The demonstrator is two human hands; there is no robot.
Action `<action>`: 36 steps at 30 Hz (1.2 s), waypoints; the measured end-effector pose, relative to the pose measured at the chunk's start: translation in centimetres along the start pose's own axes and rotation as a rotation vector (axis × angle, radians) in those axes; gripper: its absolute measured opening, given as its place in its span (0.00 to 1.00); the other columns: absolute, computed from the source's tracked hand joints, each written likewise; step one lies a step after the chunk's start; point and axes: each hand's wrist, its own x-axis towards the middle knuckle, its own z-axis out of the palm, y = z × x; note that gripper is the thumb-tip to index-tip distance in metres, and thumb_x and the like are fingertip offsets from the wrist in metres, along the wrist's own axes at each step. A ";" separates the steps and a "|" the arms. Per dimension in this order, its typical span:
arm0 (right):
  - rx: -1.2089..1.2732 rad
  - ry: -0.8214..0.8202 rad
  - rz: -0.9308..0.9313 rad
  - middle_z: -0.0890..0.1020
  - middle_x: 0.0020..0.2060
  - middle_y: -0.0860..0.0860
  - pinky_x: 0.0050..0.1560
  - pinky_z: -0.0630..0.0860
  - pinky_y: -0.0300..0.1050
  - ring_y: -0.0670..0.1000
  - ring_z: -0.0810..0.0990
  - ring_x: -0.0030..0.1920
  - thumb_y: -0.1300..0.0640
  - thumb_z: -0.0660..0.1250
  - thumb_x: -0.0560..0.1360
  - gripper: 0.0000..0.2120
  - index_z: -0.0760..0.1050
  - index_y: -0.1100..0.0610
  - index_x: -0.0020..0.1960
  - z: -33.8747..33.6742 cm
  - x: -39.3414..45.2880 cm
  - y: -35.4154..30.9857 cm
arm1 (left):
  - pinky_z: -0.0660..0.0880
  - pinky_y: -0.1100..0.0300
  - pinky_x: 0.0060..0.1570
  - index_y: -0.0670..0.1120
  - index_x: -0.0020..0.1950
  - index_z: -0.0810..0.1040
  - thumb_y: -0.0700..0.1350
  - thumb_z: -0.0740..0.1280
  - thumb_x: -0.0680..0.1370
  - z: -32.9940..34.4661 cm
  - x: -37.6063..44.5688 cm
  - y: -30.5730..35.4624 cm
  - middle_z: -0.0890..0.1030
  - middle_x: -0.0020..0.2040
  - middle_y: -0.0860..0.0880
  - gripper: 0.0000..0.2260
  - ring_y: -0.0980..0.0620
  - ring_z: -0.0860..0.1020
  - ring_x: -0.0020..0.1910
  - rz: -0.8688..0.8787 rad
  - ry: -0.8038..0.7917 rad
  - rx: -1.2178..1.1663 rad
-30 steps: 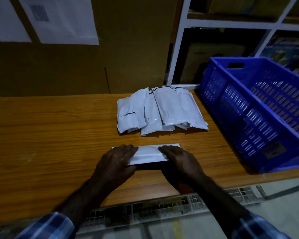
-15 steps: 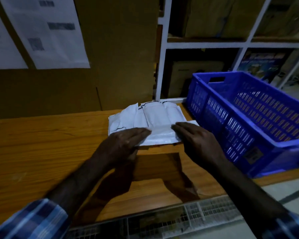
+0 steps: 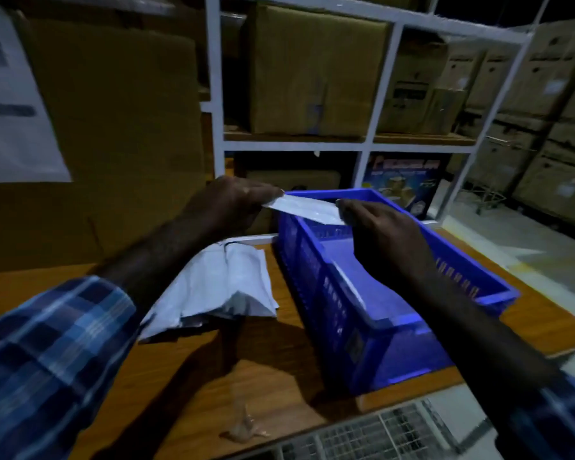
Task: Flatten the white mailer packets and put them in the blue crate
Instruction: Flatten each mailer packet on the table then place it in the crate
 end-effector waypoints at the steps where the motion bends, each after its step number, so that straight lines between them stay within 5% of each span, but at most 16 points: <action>1: -0.004 -0.023 0.023 0.84 0.51 0.60 0.37 0.80 0.55 0.63 0.83 0.46 0.62 0.58 0.73 0.19 0.79 0.61 0.60 -0.1 -0.4 1.0 | 0.79 0.57 0.41 0.42 0.55 0.84 0.33 0.67 0.69 0.7 1.4 0.2 0.85 0.51 0.43 0.16 0.44 0.85 0.44 0.005 0.009 -0.019; 5: -0.021 -0.168 0.135 0.84 0.49 0.61 0.37 0.79 0.55 0.64 0.83 0.44 0.68 0.67 0.70 0.21 0.77 0.59 0.63 0.5 -2.5 4.6 | 0.81 0.53 0.45 0.43 0.53 0.85 0.32 0.71 0.67 4.6 6.2 -0.1 0.86 0.46 0.42 0.16 0.44 0.85 0.42 0.001 -0.086 -0.110; 11: 0.021 -0.387 0.275 0.83 0.49 0.61 0.45 0.75 0.55 0.65 0.80 0.49 0.66 0.62 0.74 0.27 0.70 0.55 0.71 2.8 -5.2 8.2 | 0.76 0.53 0.48 0.48 0.58 0.84 0.33 0.67 0.71 12.3 11.0 -0.5 0.84 0.52 0.42 0.18 0.40 0.82 0.51 -0.083 -0.428 -0.035; 15: 0.028 -0.546 0.334 0.81 0.50 0.63 0.46 0.76 0.55 0.65 0.80 0.51 0.64 0.60 0.76 0.28 0.63 0.52 0.75 5.4 -5.3 9.9 | 0.77 0.53 0.47 0.48 0.54 0.85 0.34 0.65 0.70 17.9 12.7 -1.6 0.85 0.47 0.43 0.18 0.42 0.83 0.48 -0.050 -0.534 -0.078; 25: 0.062 -0.861 0.420 0.78 0.57 0.64 0.44 0.67 0.49 0.64 0.76 0.56 0.62 0.59 0.78 0.31 0.55 0.51 0.79 12.1 -4.3 13.4 | 0.74 0.57 0.52 0.51 0.60 0.83 0.37 0.63 0.75 27.6 14.6 -4.0 0.84 0.55 0.48 0.18 0.46 0.81 0.56 0.056 -0.840 -0.033; 29: 0.215 -1.028 0.535 0.76 0.62 0.64 0.51 0.69 0.50 0.64 0.74 0.61 0.62 0.60 0.78 0.31 0.56 0.53 0.78 14.5 -4.3 14.0 | 0.71 0.61 0.48 0.45 0.63 0.81 0.36 0.62 0.77 28.2 15.8 -3.4 0.82 0.59 0.44 0.17 0.43 0.79 0.60 0.308 -0.899 0.228; 31: 0.312 -1.087 0.590 0.76 0.65 0.63 0.55 0.70 0.50 0.63 0.74 0.63 0.61 0.61 0.77 0.30 0.57 0.53 0.77 15.6 -4.5 14.0 | 0.69 0.64 0.42 0.33 0.63 0.77 0.39 0.62 0.79 27.0 16.1 -2.7 0.76 0.64 0.34 0.16 0.37 0.74 0.65 0.215 -0.911 0.104; 32: 0.360 -1.111 0.617 0.76 0.66 0.62 0.56 0.70 0.49 0.63 0.74 0.63 0.61 0.61 0.78 0.29 0.57 0.53 0.77 16.1 -4.7 14.0 | 0.70 0.62 0.43 0.32 0.59 0.78 0.43 0.64 0.77 27.6 16.1 -3.1 0.75 0.63 0.31 0.17 0.34 0.73 0.65 0.188 -0.894 0.037; 34: 0.428 -1.153 0.689 0.74 0.68 0.61 0.59 0.69 0.47 0.61 0.74 0.65 0.57 0.60 0.80 0.28 0.56 0.53 0.78 16.9 -4.8 14.0 | 0.74 0.54 0.50 0.40 0.52 0.84 0.43 0.67 0.72 31.3 14.5 -5.1 0.81 0.56 0.36 0.13 0.37 0.79 0.58 0.460 -1.012 0.103; 36: 0.489 -1.193 0.779 0.71 0.70 0.61 0.60 0.70 0.46 0.58 0.75 0.63 0.52 0.59 0.83 0.29 0.51 0.53 0.80 17.3 -4.8 13.8 | 0.75 0.54 0.52 0.43 0.53 0.85 0.35 0.66 0.72 34.8 13.2 -7.1 0.84 0.52 0.41 0.13 0.41 0.81 0.52 0.132 -1.140 -0.171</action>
